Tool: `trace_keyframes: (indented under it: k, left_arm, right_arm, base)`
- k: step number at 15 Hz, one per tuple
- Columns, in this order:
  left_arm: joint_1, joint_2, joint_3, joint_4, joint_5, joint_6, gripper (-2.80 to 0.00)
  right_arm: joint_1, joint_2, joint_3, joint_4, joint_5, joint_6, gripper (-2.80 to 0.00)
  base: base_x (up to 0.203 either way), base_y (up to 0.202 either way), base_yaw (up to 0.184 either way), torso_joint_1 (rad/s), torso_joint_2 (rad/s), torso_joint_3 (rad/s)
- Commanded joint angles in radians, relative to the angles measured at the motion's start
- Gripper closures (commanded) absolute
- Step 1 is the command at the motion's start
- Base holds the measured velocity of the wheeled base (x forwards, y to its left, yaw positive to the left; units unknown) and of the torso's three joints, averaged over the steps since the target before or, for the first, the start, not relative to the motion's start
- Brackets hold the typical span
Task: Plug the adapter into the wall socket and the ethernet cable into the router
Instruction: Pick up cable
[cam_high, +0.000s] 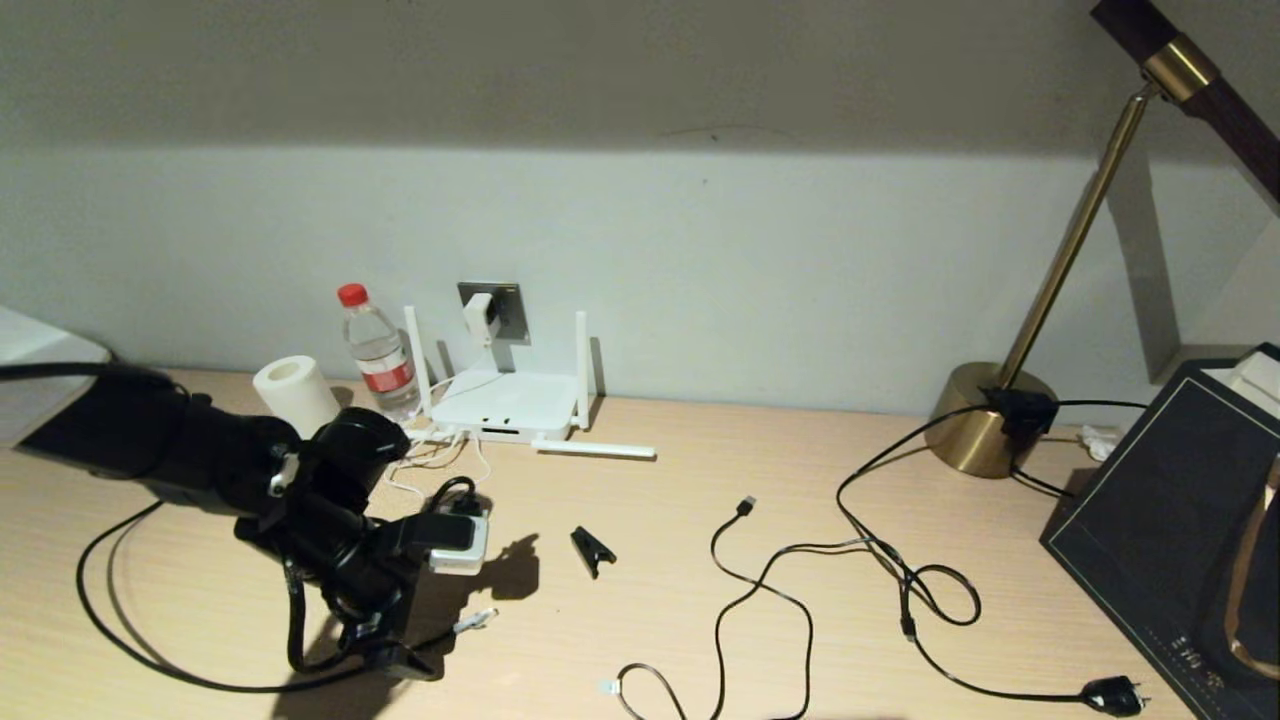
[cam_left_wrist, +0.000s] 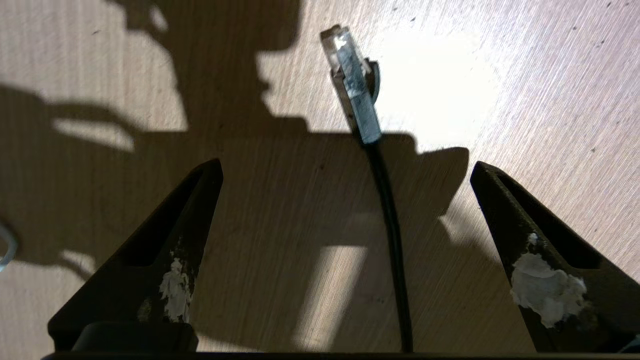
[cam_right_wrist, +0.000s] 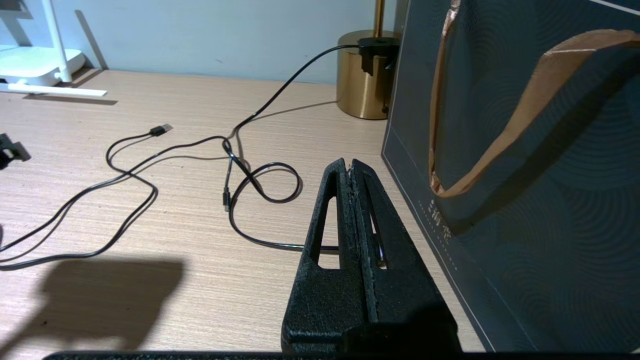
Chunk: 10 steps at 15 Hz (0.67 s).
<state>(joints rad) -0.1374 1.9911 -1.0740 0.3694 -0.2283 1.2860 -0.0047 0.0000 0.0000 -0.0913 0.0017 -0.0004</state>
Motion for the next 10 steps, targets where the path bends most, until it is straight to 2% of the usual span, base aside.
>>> trace_keyframes:
  k: [1,10]
  left_arm:
    - [-0.006,0.020,0.000,0.002,-0.006,-0.002,-2.80]
    - [-0.011,0.038,-0.003,-0.001,-0.017,-0.023,-2.80]
  right_arm:
    - [0.000,0.002,0.035,-0.002,0.000,-0.001,0.00]
    - [0.000,0.002,0.035,-0.001,0.000,-0.001,0.00]
  base:
    - [0.000,0.000,0.000,0.000,0.00,0.000]
    - [0.000,0.000,0.000,0.000,0.00,0.000]
